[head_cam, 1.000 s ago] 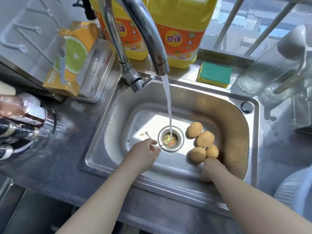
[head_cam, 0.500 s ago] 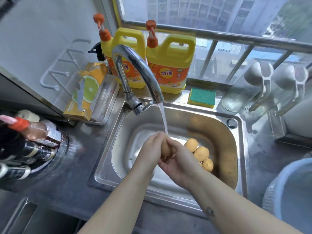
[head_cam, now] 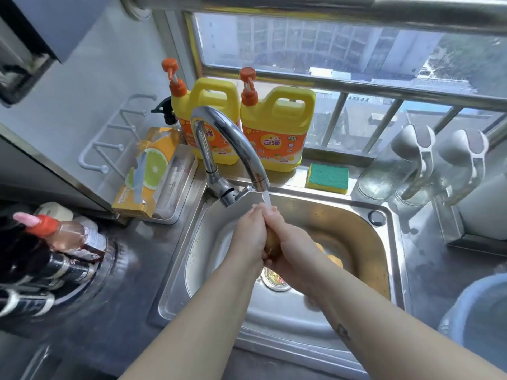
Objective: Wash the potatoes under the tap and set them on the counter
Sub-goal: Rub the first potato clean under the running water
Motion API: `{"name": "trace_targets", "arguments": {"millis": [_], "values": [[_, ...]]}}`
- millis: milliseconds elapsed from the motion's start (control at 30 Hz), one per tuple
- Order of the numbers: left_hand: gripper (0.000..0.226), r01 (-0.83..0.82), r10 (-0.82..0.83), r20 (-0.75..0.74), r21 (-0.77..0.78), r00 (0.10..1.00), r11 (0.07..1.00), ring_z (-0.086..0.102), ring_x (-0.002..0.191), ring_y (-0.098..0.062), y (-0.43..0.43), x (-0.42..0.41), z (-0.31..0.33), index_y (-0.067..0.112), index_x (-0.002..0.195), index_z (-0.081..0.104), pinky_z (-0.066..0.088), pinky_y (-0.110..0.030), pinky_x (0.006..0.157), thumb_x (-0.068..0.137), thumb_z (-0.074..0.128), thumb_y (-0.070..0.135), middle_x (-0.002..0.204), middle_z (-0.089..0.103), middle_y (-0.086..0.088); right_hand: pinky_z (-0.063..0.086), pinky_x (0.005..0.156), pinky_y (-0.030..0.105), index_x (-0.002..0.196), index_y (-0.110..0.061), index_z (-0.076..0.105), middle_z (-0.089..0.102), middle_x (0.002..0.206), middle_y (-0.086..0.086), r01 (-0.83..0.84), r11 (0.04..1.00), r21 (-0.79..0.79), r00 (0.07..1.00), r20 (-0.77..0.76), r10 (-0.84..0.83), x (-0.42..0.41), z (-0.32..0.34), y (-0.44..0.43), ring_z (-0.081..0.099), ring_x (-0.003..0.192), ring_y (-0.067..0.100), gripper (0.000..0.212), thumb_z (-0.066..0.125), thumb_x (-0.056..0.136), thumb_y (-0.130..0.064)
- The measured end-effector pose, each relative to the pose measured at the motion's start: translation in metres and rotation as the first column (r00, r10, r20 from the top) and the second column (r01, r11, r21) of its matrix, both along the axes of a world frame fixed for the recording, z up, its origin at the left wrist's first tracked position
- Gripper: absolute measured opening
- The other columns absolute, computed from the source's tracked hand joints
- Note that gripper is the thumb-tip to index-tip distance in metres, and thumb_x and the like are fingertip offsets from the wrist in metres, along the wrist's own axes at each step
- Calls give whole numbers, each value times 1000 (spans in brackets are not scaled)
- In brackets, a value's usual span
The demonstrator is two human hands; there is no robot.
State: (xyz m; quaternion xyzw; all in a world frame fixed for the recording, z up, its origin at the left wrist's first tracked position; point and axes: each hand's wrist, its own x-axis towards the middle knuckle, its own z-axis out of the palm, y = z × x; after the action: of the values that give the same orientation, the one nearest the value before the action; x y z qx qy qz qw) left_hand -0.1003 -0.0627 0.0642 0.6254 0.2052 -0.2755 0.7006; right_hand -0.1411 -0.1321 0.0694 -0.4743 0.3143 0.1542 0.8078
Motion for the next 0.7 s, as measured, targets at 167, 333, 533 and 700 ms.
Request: {"name": "trace_targets", "arguments": {"millis": [167,333,533,700], "values": [[28,71,-70,128,-8,989,997,63,77,-17,7,-7,-7,26,113,68,39,-26,52,102,46,39,105,71,-8,33,48,25,97,-10,69,49,57,3,24,995,-98,998,-62,-30,7,3,0,40,47,15,42,49,102,-47],[69,273,-235,258,-122,937,954,55,129,-11,27,-17,-24,46,151,26,45,-33,105,87,53,52,143,54,6,39,49,27,95,-10,65,55,65,10,71,989,-129,989,-117,-86,12,3,2,47,53,20,42,38,107,-40],[30,59,-30,262,-105,965,993,69,97,-23,18,-6,-17,34,112,62,52,-32,63,83,60,43,108,73,-5,44,74,42,112,-5,66,63,98,20,14,983,-182,1000,22,-10,9,-1,10,60,91,32,40,39,105,-33],[26,-109,125,144,-113,982,988,68,77,-23,5,2,-9,20,83,71,47,-28,55,99,51,25,79,73,-4,46,62,25,121,-9,57,56,103,13,-113,972,-204,986,95,135,4,2,-1,59,83,19,28,38,109,-25]]}}
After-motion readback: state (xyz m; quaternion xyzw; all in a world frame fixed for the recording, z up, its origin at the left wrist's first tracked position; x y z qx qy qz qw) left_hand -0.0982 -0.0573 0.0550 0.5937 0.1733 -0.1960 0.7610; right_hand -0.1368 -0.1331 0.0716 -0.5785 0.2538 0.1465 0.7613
